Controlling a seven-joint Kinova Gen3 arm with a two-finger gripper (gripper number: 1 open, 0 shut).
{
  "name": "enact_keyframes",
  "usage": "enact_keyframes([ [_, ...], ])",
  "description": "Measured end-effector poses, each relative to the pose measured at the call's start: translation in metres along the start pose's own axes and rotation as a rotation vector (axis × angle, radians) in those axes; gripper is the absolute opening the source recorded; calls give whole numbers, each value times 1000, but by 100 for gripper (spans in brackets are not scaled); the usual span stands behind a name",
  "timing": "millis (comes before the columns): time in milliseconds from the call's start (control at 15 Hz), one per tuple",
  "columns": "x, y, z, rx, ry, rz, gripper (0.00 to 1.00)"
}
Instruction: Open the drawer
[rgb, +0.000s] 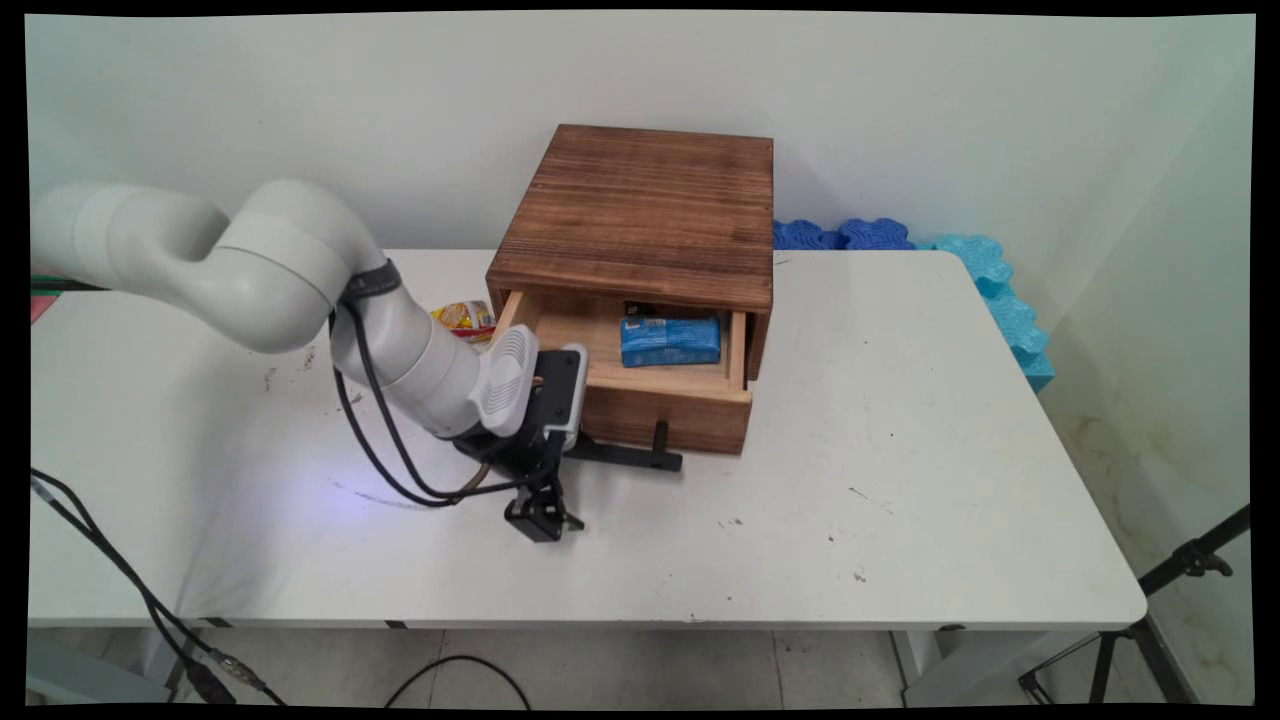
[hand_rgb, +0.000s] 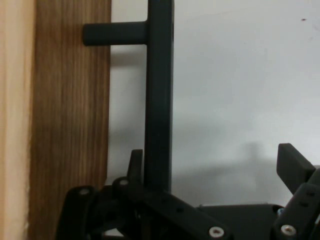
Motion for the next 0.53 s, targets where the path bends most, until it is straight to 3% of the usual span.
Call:
enact_keyframes([
  [533, 2, 33, -10, -39, -3, -16, 100],
])
